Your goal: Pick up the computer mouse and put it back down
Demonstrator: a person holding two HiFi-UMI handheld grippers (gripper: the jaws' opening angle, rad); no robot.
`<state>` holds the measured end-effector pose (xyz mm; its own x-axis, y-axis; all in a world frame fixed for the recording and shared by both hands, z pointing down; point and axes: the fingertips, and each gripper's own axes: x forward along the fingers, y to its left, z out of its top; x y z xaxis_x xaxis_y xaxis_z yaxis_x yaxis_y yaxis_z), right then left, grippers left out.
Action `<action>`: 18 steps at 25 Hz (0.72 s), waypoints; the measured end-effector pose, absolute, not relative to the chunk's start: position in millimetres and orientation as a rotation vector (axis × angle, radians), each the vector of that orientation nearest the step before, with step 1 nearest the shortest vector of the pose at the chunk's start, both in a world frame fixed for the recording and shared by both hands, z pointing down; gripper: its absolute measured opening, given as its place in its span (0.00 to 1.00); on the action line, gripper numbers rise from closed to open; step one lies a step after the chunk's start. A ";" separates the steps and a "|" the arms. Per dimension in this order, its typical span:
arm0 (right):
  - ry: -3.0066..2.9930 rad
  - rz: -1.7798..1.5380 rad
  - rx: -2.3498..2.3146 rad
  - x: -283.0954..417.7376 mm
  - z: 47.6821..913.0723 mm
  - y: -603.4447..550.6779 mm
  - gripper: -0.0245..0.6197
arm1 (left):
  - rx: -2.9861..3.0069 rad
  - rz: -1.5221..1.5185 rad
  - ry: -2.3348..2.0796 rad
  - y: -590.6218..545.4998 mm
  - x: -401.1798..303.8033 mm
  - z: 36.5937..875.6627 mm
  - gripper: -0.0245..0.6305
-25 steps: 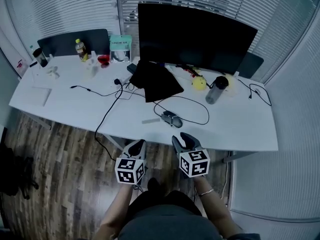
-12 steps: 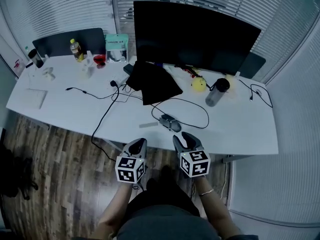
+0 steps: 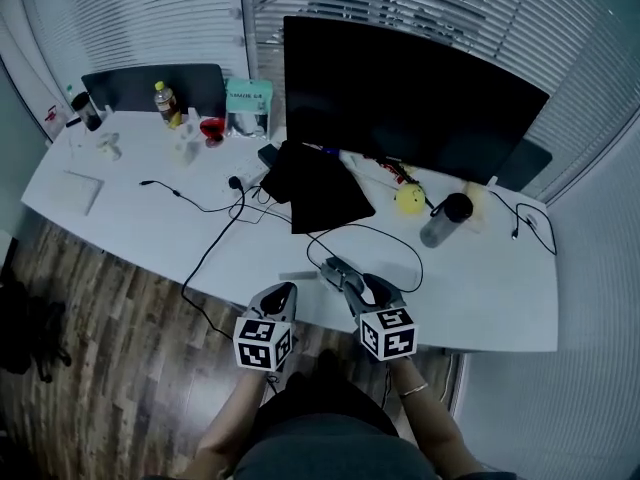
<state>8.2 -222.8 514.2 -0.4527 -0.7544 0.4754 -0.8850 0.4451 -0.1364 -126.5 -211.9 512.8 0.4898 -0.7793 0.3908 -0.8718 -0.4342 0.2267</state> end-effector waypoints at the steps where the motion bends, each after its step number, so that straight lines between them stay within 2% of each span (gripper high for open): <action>1: -2.361 0.527 1.379 7.1 515.5 -226.5 0.30 | 2.335 0.319 -1.383 -214.8 -126.4 513.1 0.08; 14: -2.403 0.529 1.216 -3.0 530.5 -262.2 0.34 | 2.243 0.312 -1.478 -240.7 -129.4 521.0 0.08; 18: -2.403 0.547 1.173 -3.4 537.1 -264.5 0.38 | 2.213 0.311 -1.498 -241.1 -129.2 524.1 0.09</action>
<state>-3.4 -264.5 537.1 -0.5626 -0.6447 0.5176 -0.8052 0.5692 -0.1662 -129.2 -241.1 524.1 0.3855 -0.8198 0.4235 -0.9206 -0.3108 0.2364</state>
